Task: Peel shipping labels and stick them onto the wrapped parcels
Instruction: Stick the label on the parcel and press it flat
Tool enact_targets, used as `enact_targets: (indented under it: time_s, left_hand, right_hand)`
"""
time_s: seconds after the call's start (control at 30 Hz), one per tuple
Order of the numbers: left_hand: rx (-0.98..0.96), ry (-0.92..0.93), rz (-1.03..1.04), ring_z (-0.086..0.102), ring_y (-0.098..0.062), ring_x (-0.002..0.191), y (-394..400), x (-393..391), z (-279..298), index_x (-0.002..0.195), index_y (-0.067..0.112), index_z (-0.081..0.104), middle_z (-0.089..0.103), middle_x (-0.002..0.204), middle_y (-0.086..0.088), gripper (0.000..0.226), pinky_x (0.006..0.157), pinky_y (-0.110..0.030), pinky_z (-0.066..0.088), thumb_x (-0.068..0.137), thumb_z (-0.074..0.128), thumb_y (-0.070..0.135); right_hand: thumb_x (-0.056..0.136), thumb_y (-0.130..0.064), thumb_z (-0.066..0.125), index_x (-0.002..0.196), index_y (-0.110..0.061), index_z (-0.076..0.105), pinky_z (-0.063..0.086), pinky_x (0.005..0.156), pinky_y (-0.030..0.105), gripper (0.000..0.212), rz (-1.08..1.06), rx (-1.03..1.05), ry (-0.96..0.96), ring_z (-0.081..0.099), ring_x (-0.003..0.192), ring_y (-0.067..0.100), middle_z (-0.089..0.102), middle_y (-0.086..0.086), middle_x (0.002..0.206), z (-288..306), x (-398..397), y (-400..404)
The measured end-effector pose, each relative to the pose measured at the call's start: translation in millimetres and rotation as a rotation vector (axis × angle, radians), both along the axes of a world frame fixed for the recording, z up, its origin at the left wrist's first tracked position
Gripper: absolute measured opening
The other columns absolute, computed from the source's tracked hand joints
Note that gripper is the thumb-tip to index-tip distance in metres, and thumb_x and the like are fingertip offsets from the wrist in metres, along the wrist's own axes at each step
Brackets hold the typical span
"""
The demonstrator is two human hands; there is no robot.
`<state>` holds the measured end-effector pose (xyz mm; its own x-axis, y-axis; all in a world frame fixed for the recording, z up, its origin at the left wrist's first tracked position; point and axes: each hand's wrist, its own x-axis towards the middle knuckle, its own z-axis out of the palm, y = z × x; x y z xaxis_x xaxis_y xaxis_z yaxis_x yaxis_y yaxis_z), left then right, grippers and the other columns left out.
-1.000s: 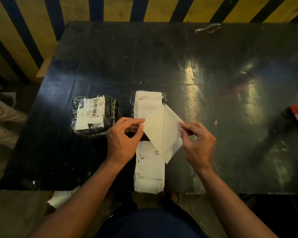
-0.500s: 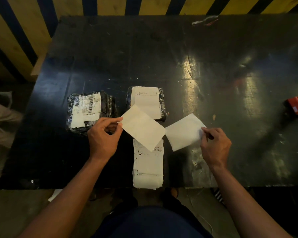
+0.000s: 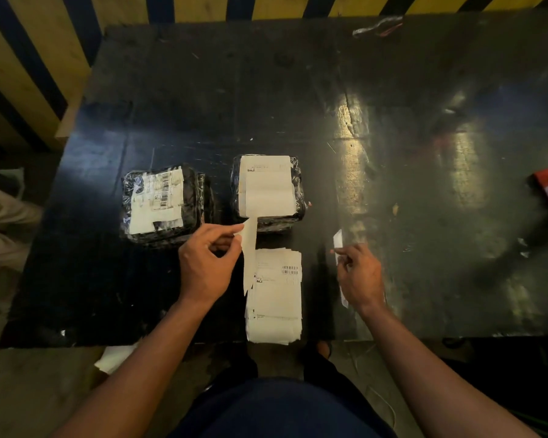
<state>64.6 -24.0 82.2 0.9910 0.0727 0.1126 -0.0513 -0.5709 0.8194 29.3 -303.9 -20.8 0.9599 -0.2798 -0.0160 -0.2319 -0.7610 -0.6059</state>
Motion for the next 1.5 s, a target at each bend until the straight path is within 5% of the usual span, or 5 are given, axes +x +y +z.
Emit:
enact_targets:
  time_s: [0.27, 0.57, 0.93, 1.2, 1.5]
  left_hand:
    - [-0.043, 0.055, -0.016, 0.069, -0.001, 0.085, -18.7, -5.2, -1.6, 0.125, 0.02, 0.072, 0.069, 0.102, 0.007, 0.04, 0.075, -0.01, 0.056, 0.089, 0.076, 0.005]
    - [-0.15, 0.043, 0.029, 0.07, 0.001, 0.084, -38.8, 6.9, 16.3, 0.108, 0.032, 0.072, 0.069, 0.103, 0.01, 0.031, 0.071, -0.011, 0.056, 0.091, 0.075, 0.007]
    - [-0.191, 0.093, 0.124, 0.07, 0.009, 0.083, -47.7, 19.8, 27.6, 0.111, 0.022, 0.077, 0.076, 0.102, 0.004, 0.024, 0.066, -0.008, 0.054, 0.09, 0.077, 0.011]
    - [-0.366, 0.109, 0.082, 0.069, -0.008, 0.1, -43.0, 16.5, 30.7, 0.148, 0.04, 0.043, 0.064, 0.12, 0.003, 0.052, 0.079, -0.019, 0.058, 0.101, 0.063, 0.035]
    - [-0.603, 0.347, -0.104, 0.071, -0.016, 0.112, -19.1, 16.4, 24.4, 0.128, 0.027, 0.067, 0.067, 0.129, -0.004, 0.04, 0.085, -0.03, 0.062, 0.093, 0.072, 0.007]
  right_hand:
    - [0.091, -0.013, 0.066, 0.122, -0.021, 0.075, 0.044, 0.108, 0.036, 0.033, 0.203, -0.139, 0.274, 0.051, 0.127, 0.026, 0.059, 0.004, 0.141, -27.7, -1.3, 8.2]
    - [0.087, -0.021, 0.075, 0.108, -0.016, 0.076, 0.051, 0.085, 0.029, 0.021, 0.346, 0.068, -0.371, 0.058, 0.106, 0.014, 0.061, 0.003, 0.117, 79.4, 0.8, 51.0]
    - [0.09, -0.016, 0.069, 0.125, -0.016, 0.068, 0.055, 0.073, 0.038, 0.035, 0.527, -0.238, -0.373, 0.064, 0.094, 0.025, 0.064, 0.009, 0.127, 92.8, 15.5, 87.1]
    - [0.091, 0.0, 0.068, 0.115, -0.008, 0.075, 0.06, 0.082, 0.033, 0.026, 0.384, 0.086, -0.45, 0.07, 0.096, 0.017, 0.073, 0.003, 0.112, 111.1, 28.9, 78.4]
    - [0.089, -0.007, 0.077, 0.114, -0.013, 0.077, 0.064, 0.085, 0.039, 0.025, 0.126, 0.747, -0.201, 0.072, 0.096, 0.023, 0.075, -0.009, 0.109, 122.9, 38.9, 44.7]
